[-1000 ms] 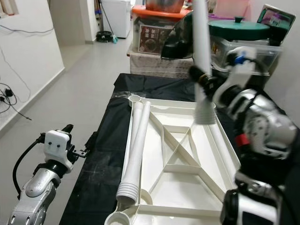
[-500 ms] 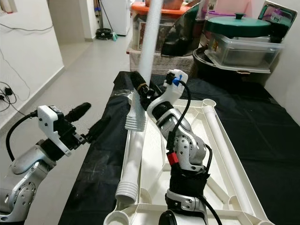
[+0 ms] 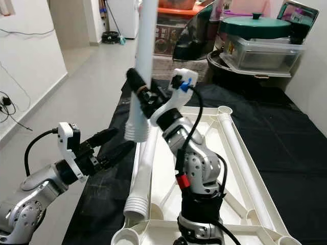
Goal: Building children table
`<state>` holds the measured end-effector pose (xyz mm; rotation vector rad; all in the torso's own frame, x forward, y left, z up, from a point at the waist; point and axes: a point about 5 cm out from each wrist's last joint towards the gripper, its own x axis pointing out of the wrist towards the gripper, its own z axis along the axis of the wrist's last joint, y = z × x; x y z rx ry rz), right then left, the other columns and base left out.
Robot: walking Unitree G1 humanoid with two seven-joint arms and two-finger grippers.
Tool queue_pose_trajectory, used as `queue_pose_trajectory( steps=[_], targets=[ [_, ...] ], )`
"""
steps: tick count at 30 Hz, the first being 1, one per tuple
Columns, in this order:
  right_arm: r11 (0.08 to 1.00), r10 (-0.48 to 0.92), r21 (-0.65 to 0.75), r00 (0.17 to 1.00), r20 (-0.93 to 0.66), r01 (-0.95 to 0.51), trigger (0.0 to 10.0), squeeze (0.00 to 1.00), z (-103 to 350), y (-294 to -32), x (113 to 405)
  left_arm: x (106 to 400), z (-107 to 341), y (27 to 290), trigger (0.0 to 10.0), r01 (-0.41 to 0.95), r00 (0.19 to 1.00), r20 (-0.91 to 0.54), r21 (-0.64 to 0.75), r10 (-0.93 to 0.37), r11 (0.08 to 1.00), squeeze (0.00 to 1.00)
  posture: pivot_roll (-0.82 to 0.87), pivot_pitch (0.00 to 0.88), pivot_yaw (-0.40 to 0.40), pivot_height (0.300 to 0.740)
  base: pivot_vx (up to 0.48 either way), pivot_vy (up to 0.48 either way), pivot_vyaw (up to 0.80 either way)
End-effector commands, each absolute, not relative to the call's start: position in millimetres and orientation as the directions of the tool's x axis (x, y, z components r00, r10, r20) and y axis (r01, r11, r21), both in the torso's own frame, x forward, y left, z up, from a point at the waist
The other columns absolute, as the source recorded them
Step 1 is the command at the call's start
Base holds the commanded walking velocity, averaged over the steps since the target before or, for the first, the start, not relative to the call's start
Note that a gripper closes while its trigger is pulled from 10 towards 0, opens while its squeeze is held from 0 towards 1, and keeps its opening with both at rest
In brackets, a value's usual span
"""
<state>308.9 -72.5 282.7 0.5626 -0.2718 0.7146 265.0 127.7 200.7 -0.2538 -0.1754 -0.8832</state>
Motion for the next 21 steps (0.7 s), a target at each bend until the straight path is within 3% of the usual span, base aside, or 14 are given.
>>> queue_pose_trajectory(
  steps=[1,12,21],
  targets=[
    [0.544,0.555,0.430,0.693,0.460,-0.721,0.0,0.00,280,-58,299,266,198,126,10.0,0.798,0.602,0.240,-0.166,-0.762,0.579,0.00,0.05,0.000,-0.036,0.740,0.000,0.000,0.00],
    [0.479,0.638,0.402,0.624,0.451,-0.780,0.0,0.00,274,-44,287,273,203,120,10.0,0.819,0.574,0.259,-0.189,-0.777,0.541,0.00,0.04,0.000,-0.027,0.740,0.000,0.000,0.00],
    [0.444,0.689,0.368,0.574,0.443,-0.817,0.0,0.00,272,-40,279,279,194,116,10.0,0.792,0.610,0.234,-0.191,-0.757,0.579,0.00,0.04,0.000,-0.024,0.740,0.000,0.000,0.00]
  ],
)
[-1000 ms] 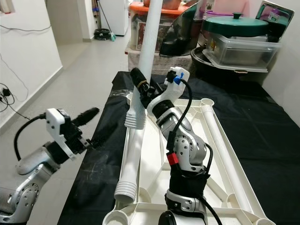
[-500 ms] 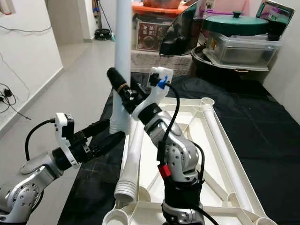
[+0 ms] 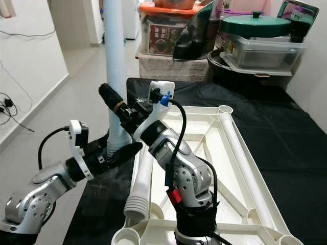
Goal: Building children table
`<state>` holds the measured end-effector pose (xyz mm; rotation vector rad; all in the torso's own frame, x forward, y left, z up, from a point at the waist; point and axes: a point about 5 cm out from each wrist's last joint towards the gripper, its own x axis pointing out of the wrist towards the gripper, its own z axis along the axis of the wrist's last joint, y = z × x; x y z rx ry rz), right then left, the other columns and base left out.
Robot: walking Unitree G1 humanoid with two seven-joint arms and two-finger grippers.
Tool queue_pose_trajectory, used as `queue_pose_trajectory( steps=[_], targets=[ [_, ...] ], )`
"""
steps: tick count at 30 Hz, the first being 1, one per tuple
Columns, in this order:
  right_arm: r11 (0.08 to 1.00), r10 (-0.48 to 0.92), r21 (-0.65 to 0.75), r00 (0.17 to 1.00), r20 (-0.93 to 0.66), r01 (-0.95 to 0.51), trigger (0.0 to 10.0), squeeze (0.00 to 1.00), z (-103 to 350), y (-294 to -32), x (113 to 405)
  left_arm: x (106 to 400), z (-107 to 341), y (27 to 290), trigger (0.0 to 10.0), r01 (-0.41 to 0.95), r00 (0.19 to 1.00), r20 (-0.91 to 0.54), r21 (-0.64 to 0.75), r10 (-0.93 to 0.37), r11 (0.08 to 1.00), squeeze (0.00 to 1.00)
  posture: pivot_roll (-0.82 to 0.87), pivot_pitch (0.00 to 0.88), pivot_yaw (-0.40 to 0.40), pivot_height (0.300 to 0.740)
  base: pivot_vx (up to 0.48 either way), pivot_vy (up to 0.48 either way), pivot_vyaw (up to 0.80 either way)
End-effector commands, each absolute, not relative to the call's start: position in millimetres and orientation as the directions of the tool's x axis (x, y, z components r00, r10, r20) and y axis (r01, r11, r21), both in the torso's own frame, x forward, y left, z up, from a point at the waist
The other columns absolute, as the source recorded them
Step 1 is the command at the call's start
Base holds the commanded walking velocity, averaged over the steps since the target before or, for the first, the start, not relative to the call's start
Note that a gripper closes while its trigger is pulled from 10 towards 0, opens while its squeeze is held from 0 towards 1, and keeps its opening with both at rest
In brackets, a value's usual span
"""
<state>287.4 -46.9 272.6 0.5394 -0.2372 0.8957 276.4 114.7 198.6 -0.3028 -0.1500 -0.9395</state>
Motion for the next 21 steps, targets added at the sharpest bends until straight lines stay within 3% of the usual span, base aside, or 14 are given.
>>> queue_pose_trajectory(
  steps=[1,2,3,4,5,15,16,19,20,21],
  targets=[
    [0.441,0.693,0.367,0.570,0.440,-0.819,0.0,0.00,272,-40,279,279,194,115,7.7,0.793,0.609,0.237,-0.192,-0.757,0.579,0.00,0.04,0.000,-0.024,0.740,0.000,0.000,0.00],
    [0.441,0.693,0.367,0.570,0.440,-0.819,0.0,0.00,272,-40,279,279,194,115,7.7,0.793,0.609,0.237,-0.192,-0.757,0.579,0.00,0.04,0.000,-0.024,0.740,0.000,0.000,0.00],
    [0.441,0.693,0.370,0.572,0.438,-0.818,0.0,0.00,271,-40,278,280,193,116,3.1,0.786,0.619,0.238,-0.188,-0.749,0.589,0.00,0.04,0.000,-0.025,0.740,0.000,0.000,0.00],
    [0.441,0.693,0.370,0.572,0.438,-0.818,0.0,0.00,271,-40,278,280,193,116,3.1,0.786,0.619,0.238,-0.188,-0.749,0.589,0.00,0.04,0.000,-0.025,0.740,0.000,0.000,0.00],
    [0.442,0.692,0.373,0.574,0.437,-0.816,0.0,0.00,270,-40,278,279,192,117,0.0,0.783,0.622,0.238,-0.181,-0.746,0.595,0.00,0.04,0.000,-0.028,0.740,0.000,0.000,0.00],
    [0.460,0.688,0.373,0.589,0.424,-0.806,0.0,0.00,269,-43,281,278,190,116,0.0,0.777,0.629,0.225,-0.150,-0.745,0.611,0.00,0.04,0.000,-0.034,0.740,0.000,0.000,0.00],
    [0.489,0.682,0.381,0.616,0.395,-0.785,10.0,0.00,266,-45,285,278,188,116,10.0,0.772,0.635,0.205,-0.117,-0.745,0.625,0.00,0.04,0.000,-0.037,0.740,0.000,0.000,0.00],
    [0.543,0.663,0.377,0.658,0.356,-0.751,10.0,0.00,263,-50,290,278,186,116,10.0,0.768,0.638,0.176,-0.073,-0.750,0.636,0.00,0.04,0.000,-0.038,0.740,0.000,0.000,0.00],
    [0.544,0.653,0.395,0.669,0.354,-0.740,10.0,0.34,263,-53,292,277,184,117,10.0,0.771,0.634,0.153,-0.041,-0.758,0.636,0.00,0.04,0.000,-0.039,0.740,0.000,0.000,0.00],
    [0.540,0.648,0.407,0.673,0.357,-0.736,10.0,0.34,264,-55,293,276,183,118,10.0,0.773,0.630,0.139,-0.023,-0.764,0.634,0.00,0.04,0.000,-0.039,0.740,0.000,0.000,0.00]
  ],
)
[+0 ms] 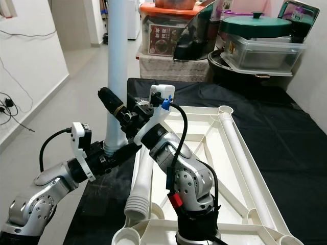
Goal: Building children table
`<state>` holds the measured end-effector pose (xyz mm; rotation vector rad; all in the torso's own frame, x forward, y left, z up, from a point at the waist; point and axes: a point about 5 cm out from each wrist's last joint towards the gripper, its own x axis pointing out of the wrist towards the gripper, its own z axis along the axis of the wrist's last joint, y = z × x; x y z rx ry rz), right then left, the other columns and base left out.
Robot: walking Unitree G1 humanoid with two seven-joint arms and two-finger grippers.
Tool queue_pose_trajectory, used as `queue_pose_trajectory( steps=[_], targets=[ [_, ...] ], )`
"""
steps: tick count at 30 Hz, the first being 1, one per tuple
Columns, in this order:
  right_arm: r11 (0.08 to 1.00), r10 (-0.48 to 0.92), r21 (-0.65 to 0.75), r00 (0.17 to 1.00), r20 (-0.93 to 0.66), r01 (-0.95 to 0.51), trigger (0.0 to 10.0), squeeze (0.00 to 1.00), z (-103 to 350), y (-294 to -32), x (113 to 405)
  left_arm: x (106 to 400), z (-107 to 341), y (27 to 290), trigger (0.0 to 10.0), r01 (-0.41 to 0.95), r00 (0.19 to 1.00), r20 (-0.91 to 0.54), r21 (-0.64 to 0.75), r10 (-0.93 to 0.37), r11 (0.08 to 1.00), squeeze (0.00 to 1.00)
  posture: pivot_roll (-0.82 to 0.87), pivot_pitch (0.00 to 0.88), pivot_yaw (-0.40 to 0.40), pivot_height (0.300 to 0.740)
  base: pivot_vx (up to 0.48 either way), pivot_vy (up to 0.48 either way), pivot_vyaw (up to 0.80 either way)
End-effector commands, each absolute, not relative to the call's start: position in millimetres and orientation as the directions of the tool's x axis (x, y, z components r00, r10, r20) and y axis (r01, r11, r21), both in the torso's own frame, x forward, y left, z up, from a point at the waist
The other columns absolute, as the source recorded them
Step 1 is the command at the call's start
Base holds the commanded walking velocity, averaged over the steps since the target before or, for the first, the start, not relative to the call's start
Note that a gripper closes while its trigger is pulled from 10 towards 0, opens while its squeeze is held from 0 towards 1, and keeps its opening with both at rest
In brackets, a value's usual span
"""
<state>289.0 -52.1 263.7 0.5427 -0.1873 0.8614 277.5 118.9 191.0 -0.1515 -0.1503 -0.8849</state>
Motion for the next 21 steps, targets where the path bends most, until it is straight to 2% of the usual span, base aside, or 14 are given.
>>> queue_pose_trajectory(
  steps=[1,5,6,7,11,14,16,17,18,19,20,21],
  targets=[
    [0.535,0.649,0.413,0.671,0.358,-0.737,10.0,1.00,265,-56,293,275,183,119,10.0,0.773,0.629,0.126,0.006,-0.767,0.634,0.00,0.04,0.000,-0.041,0.740,0.000,0.000,0.00],
    [0.544,0.655,0.409,0.675,0.340,-0.733,10.0,1.00,267,-59,296,271,184,121,10.0,0.790,0.606,0.112,0.033,-0.787,0.613,0.00,0.04,0.000,-0.043,0.740,0.000,0.000,0.00],
    [0.545,0.665,0.403,0.672,0.326,-0.735,10.0,0.56,270,-60,297,267,183,122,10.0,0.804,0.585,0.095,0.060,-0.805,0.592,0.00,0.04,0.000,-0.044,0.740,0.000,0.000,0.00],
    [0.543,0.672,0.402,0.669,0.319,-0.737,10.0,0.00,272,-62,298,264,183,124,10.0,0.814,0.570,0.078,0.081,-0.818,0.575,0.00,0.05,0.000,-0.045,0.740,0.000,0.000,0.00],
    [0.501,0.689,0.431,0.647,0.326,-0.751,10.0,0.00,280,-67,298,261,180,130,10.0,0.820,0.557,0.036,0.135,-0.830,0.556,0.00,0.05,0.000,-0.048,0.740,0.000,0.000,0.00],
    [0.419,0.758,0.491,0.592,0.274,-0.764,10.0,0.00,278,-65,295,260,178,137,10.0,0.819,0.553,-0.004,0.187,-0.833,0.543,0.00,0.05,0.000,-0.053,0.740,0.000,0.000,0.00],
    [0.419,0.758,0.491,0.592,0.274,-0.764,10.0,0.00,278,-65,295,260,178,137,10.0,0.819,0.553,-0.004,0.187,-0.833,0.543,0.00,0.05,0.000,-0.053,0.740,0.000,0.000,0.00],
    [0.424,0.785,0.492,0.579,0.219,-0.760,10.0,0.00,272,-64,294,259,177,139,10.0,0.821,0.548,-0.016,0.199,-0.836,0.535,0.00,0.05,0.000,-0.055,0.740,0.000,0.000,0.00],
    [0.435,0.794,0.506,0.582,0.173,-0.745,4.3,0.00,265,-64,295,258,176,140,10.0,0.825,0.543,-0.028,0.207,-0.839,0.527,0.00,0.05,0.000,-0.056,0.740,0.000,0.000,0.00],
    [0.435,0.794,0.506,0.582,0.173,-0.745,4.3,0.00,265,-64,295,258,176,140,10.0,0.825,0.543,-0.028,0.207,-0.839,0.527,0.00,0.05,0.000,-0.056,0.740,0.000,0.000,0.00],
    [0.447,0.792,0.521,0.592,0.147,-0.727,0.0,0.00,261,-66,296,257,176,141,10.0,0.827,0.539,-0.034,0.210,-0.841,0.522,0.00,0.05,0.000,-0.056,0.740,0.000,0.000,0.00],
    [0.449,0.787,0.539,0.601,0.139,-0.713,0.0,0.00,259,-67,297,257,175,141,10.0,0.827,0.540,-0.037,0.212,-0.841,0.521,0.00,0.05,0.000,-0.055,0.740,0.000,0.000,0.00]
  ],
)
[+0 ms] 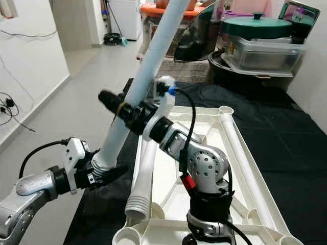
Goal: Building children table
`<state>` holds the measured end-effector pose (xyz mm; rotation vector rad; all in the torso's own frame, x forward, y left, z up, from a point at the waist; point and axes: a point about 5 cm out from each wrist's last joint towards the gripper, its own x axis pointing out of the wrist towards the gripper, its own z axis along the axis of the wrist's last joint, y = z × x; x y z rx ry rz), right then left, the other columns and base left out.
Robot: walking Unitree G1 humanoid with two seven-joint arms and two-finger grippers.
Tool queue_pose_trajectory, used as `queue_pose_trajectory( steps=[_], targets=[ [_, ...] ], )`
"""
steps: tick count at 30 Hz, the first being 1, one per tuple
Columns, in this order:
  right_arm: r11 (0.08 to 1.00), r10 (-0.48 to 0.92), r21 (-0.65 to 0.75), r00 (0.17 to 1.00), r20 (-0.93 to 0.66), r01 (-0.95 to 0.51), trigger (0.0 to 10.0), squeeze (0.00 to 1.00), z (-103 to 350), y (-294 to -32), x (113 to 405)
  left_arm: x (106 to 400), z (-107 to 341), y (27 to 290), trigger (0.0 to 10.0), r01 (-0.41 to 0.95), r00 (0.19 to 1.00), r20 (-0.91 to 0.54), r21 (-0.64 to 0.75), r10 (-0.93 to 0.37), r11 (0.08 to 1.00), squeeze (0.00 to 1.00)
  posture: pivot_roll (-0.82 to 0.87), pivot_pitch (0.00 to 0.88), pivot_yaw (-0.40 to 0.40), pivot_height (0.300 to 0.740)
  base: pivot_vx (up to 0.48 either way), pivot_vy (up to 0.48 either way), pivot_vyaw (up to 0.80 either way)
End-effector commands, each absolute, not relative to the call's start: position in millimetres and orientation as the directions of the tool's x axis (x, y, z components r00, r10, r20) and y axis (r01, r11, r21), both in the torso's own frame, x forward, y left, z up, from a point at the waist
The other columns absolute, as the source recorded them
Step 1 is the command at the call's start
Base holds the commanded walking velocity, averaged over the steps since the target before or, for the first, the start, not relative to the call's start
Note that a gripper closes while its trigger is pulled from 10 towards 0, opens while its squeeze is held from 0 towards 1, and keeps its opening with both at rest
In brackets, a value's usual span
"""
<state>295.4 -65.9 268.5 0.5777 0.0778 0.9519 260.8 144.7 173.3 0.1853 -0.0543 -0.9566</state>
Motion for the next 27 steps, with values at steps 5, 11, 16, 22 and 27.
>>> queue_pose_trajectory(
  steps=[5,11,16,22,27],
  targets=[
    [0.436,0.778,0.578,0.612,0.143,-0.690,0.0,0.00,259,-68,298,258,175,141,10.0,0.820,0.549,-0.034,0.213,-0.835,0.531,0.00,0.05,0.000,-0.052,0.740,0.000,0.000,0.00],
    [0.415,0.759,0.627,0.631,0.161,-0.659,0.0,0.00,262,-68,298,260,174,138,10.0,0.811,0.560,-0.019,0.221,-0.828,0.543,0.00,0.05,0.000,-0.047,0.740,0.000,0.000,0.00],
    [0.418,0.707,0.650,0.677,0.207,-0.635,0.0,0.00,268,-72,302,264,175,139,10.0,0.781,0.595,0.024,0.217,-0.803,0.585,1.00,0.05,0.000,-0.045,0.740,0.000,0.000,0.00],
    [0.515,0.551,0.657,0.800,0.239,-0.551,0.0,0.00,277,-101,318,268,186,144,10.0,0.735,0.645,0.114,0.176,-0.755,0.655,1.00,0.05,0.000,-0.042,0.740,0.000,0.000,0.00],
    [0.744,0.287,0.548,0.924,0.253,-0.382,0.0,0.00,292,-157,335,271,197,156,10.0,0.644,0.723,0.195,0.157,-0.663,0.748,1.00,0.05,0.000,-0.045,0.740,0.000,0.000,0.00]
  ],
)
